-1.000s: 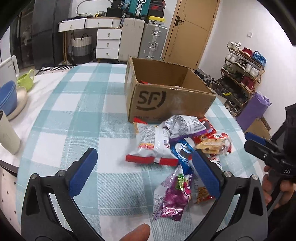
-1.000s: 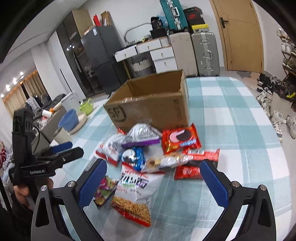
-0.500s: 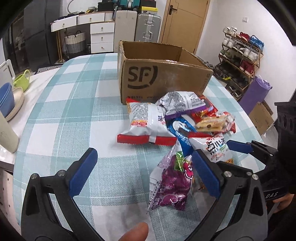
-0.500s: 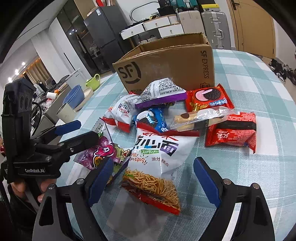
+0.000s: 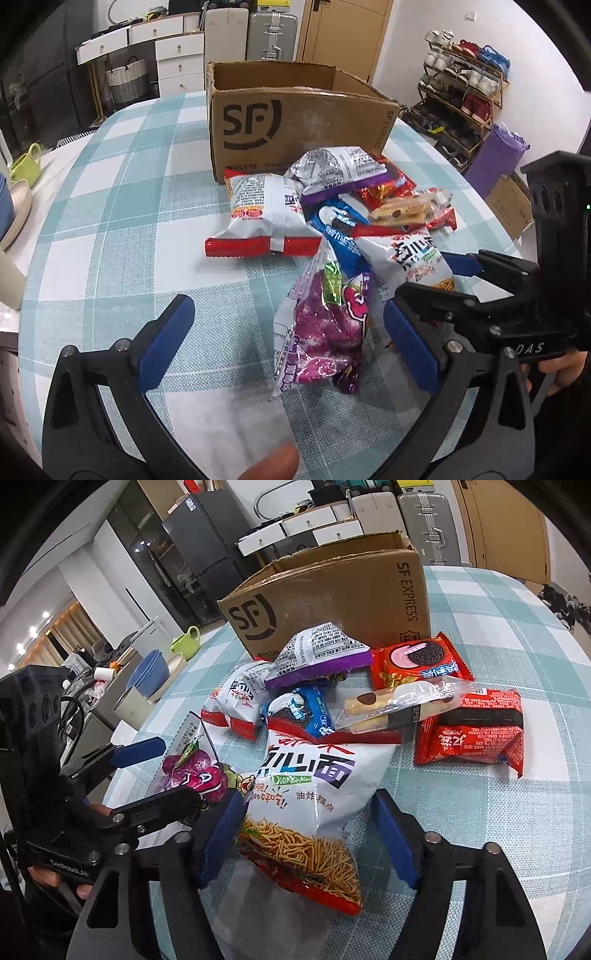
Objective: Organize snacks
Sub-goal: 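Grasp the purple candy bag with the left gripper while the right grasps the noodle bag, then lift both bags over the box and release them inside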
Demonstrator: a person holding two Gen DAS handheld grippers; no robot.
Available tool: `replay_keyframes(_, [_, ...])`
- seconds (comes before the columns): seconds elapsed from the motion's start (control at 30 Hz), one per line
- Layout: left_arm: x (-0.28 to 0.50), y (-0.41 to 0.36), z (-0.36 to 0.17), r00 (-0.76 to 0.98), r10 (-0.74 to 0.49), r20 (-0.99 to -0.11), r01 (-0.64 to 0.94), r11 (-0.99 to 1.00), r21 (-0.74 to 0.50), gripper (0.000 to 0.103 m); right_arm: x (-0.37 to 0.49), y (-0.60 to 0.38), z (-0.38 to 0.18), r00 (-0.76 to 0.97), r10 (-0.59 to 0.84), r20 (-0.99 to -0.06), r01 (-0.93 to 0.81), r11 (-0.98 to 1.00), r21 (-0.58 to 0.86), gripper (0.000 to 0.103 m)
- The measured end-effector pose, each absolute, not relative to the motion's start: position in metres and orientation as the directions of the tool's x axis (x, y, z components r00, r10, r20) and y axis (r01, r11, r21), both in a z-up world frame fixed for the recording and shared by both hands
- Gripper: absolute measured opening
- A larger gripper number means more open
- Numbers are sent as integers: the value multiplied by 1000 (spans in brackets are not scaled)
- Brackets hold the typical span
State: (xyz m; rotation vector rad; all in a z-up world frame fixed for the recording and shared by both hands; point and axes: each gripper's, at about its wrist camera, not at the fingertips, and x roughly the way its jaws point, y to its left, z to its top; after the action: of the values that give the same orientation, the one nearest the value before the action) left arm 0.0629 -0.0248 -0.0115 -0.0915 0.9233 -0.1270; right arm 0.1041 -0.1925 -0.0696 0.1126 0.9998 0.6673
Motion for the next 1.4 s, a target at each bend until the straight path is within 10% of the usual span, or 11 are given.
replay_keyframes(0.5, [69, -18, -35, 541, -230, -809, 68, 971, -231, 81, 90, -201, -68, 361, 585, -726, -482, 784, 392, 51])
replay_keyframes(0.8, [71, -23, -39, 529, -290, -797, 97, 954, -283, 71, 85, -203, -64, 383, 578, -720, -485, 789, 376, 49])
replay_keyframes(0.97, [70, -27, -40, 520, -307, -797, 112, 950, -293, 49, 84, -202, -63, 390, 581, -714, -488, 788, 374, 48])
replay_keyframes(1.4, [57, -15, -26, 581, -266, -770, 75, 959, -275, 43, 80, -194, -51, 411, 614, -674, -521, 765, 379, 47])
